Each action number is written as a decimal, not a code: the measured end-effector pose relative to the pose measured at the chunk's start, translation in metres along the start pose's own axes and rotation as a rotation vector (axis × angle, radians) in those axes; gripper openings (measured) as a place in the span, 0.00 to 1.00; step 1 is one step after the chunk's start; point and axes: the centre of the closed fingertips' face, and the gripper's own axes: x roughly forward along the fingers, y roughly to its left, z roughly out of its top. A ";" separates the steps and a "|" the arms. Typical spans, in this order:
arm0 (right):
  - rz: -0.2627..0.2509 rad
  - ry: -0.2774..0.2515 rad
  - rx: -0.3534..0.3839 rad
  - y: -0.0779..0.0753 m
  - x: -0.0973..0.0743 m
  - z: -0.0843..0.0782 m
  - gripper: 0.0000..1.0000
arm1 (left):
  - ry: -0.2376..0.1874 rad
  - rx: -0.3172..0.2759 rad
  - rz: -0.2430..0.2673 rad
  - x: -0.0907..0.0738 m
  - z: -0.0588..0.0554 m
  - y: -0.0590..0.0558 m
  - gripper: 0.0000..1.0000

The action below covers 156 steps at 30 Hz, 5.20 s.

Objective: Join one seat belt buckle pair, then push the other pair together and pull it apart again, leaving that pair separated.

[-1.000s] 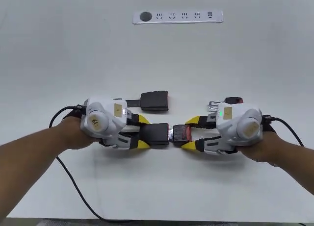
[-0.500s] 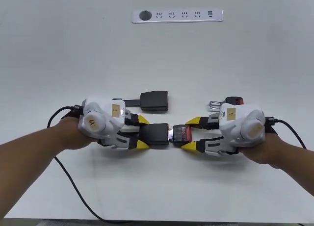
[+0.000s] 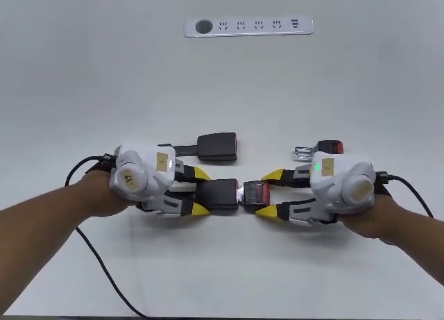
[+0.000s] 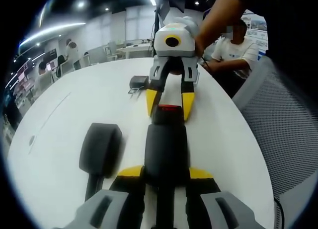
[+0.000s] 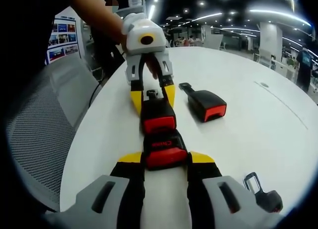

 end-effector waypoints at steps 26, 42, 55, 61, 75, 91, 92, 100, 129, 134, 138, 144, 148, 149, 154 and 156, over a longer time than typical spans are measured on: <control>-0.062 0.012 0.091 0.002 -0.005 0.007 0.53 | 0.076 -0.071 -0.006 -0.001 0.004 -0.015 0.57; -0.156 -0.002 0.111 -0.021 -0.055 0.003 0.72 | 0.000 -0.124 0.105 -0.038 0.025 0.010 0.71; -0.229 0.014 0.129 -0.059 -0.091 -0.007 0.75 | -0.017 -0.128 0.163 -0.049 0.036 0.045 0.76; -0.234 0.036 0.127 -0.082 -0.103 -0.016 0.76 | -0.017 -0.130 0.174 -0.047 0.034 0.059 0.76; -0.189 0.109 0.104 -0.101 -0.106 -0.043 0.68 | 0.016 -0.132 0.140 -0.029 0.020 0.077 0.74; -0.114 0.190 0.082 -0.101 -0.099 -0.063 0.51 | 0.071 -0.077 0.118 -0.007 0.001 0.089 0.58; -0.110 0.177 0.069 -0.101 -0.098 -0.060 0.51 | 0.070 -0.071 0.119 -0.007 0.001 0.090 0.57; -0.113 0.175 0.052 -0.105 -0.098 -0.060 0.43 | 0.060 -0.055 0.101 -0.005 0.002 0.092 0.49; -0.125 0.162 0.029 -0.106 -0.096 -0.059 0.35 | 0.073 -0.022 0.074 0.001 0.006 0.099 0.33; -0.133 0.163 0.027 -0.108 -0.095 -0.060 0.35 | 0.088 -0.004 0.059 0.002 0.008 0.098 0.33; -0.138 0.153 0.036 -0.111 -0.091 -0.061 0.34 | 0.099 0.001 0.050 0.002 0.007 0.097 0.33; -0.136 0.151 0.033 -0.109 -0.086 -0.056 0.34 | 0.103 -0.004 0.051 0.001 0.005 0.096 0.33; -0.132 0.147 0.032 -0.111 -0.081 -0.053 0.34 | 0.108 -0.004 0.051 0.001 0.005 0.096 0.33; -0.131 0.146 0.032 -0.110 -0.080 -0.052 0.34 | 0.108 -0.006 0.052 0.001 0.005 0.095 0.33; -0.125 0.146 0.027 -0.111 -0.073 -0.046 0.34 | 0.109 -0.018 0.061 0.000 0.004 0.095 0.32; -0.120 0.145 0.029 -0.111 -0.071 -0.044 0.34 | 0.113 -0.017 0.061 0.000 0.005 0.095 0.32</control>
